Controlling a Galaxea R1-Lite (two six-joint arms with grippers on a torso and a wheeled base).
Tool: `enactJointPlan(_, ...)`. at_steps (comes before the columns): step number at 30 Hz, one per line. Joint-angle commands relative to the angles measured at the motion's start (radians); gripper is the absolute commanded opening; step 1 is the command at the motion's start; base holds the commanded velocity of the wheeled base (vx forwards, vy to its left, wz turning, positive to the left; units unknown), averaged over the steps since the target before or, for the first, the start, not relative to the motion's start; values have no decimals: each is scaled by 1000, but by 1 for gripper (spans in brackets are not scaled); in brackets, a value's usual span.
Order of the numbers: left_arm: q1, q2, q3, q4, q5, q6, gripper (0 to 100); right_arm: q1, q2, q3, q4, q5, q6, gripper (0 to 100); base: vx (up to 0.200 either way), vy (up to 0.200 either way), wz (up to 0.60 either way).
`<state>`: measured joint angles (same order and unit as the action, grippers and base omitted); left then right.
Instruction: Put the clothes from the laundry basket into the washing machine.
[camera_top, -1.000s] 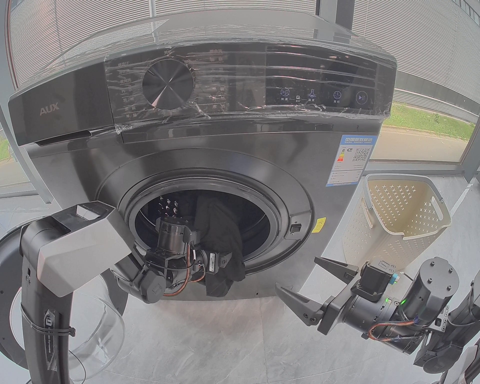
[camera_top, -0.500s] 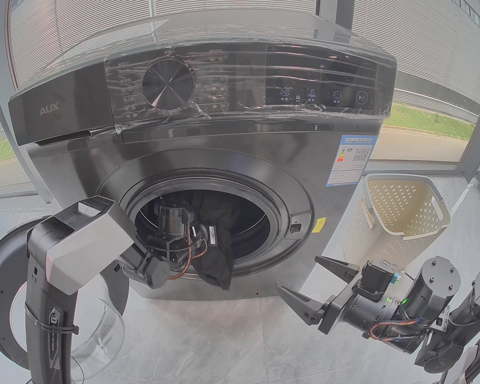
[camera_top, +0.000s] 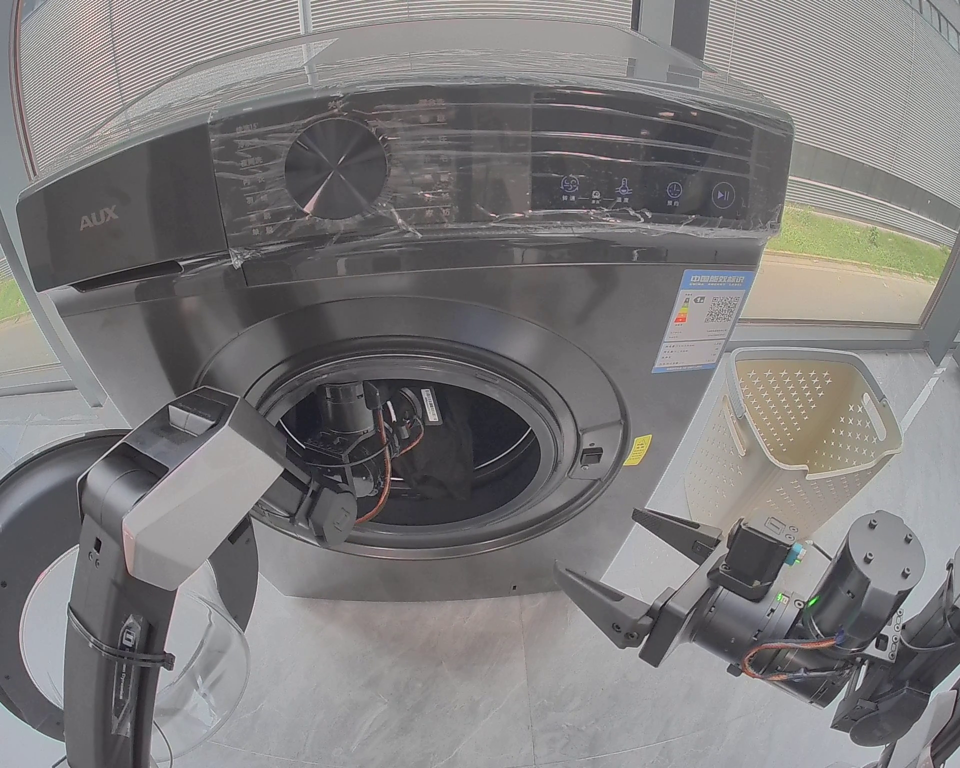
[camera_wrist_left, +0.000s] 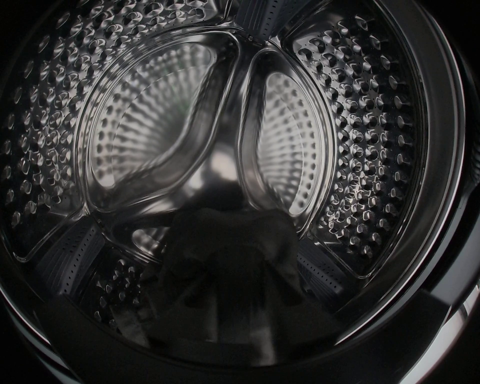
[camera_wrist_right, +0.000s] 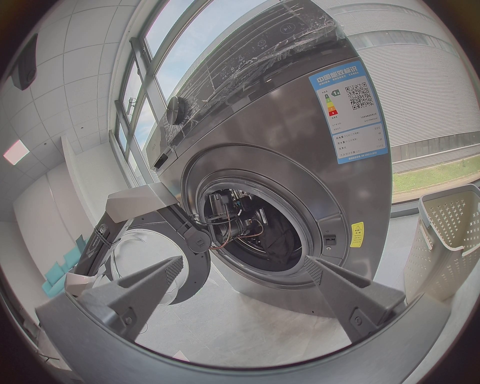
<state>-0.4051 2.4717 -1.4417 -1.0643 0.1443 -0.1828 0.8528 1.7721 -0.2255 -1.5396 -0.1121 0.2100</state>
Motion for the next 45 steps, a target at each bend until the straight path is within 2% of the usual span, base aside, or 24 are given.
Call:
enactJointPlan(1, -11, -37, 73, 9, 0, -3, 100, 2, -2, 0, -1, 0, 0, 100, 0, 0, 0)
enactJointPlan(2, -11, -37, 73, 9, 0, -3, 100, 2, -2, 0, -1, 0, 0, 100, 0, 0, 0)
enactJointPlan(3, -18, -96, 150, 27, -11, -4, 100, 2, -2, 0, -1, 0, 0, 100, 0, 0, 0)
enactJointPlan(7, -44, -183, 302, 116, -43, -1, 100, 6, 0, 0, -1, 0, 2, 100, 0, 0, 0)
enactJointPlan(11, -63, -195, 376, 153, -66, 6, 100, 19, 0, 0, -2, -1, 2, 100, 0, 0, 0)
enactJointPlan(14, -66, -165, 373, 162, -66, 12, 100, 19, 0, 0, -2, -1, 2, 100, 0, 0, 0)
enactJointPlan(19, -55, -71, 328, 153, -66, 40, 100, 19, -3, 2, -2, -1, 3, 100, 0, 0, 0)
enactJointPlan(23, -34, -2, 267, 152, -55, 45, 100, 17, -8, 2, -1, -1, 3, 100, 0, 0, 0)
enactJointPlan(24, -27, 6, 256, 152, -55, 48, 0, 17, -8, 2, -1, -1, 3, 100, 0, 0, 0)
enactJointPlan(30, -23, 1, 236, 144, -57, 51, 0, 11, -10, 25, -4, 2, 5, 100, 0, 0, 0)
enactJointPlan(35, -21, -34, 179, 106, -41, 40, 0, 17, -25, 15, -2, 0, 2, 100, 0, 0, 0)
enactJointPlan(40, -20, -48, 135, 58, -14, 12, 0, 15, -33, 12, -4, 0, 2, 100, 0, 0, 0)
enactJointPlan(41, -17, -42, 118, 33, 5, 3, 0, 15, -40, 12, -4, 2, 3, 100, 0, 0, 0)
enactJointPlan(45, -6, 0, 61, -5, 18, -3, 0, 15, -62, -3, -4, 3, 3, 100, 0, 0, 0)
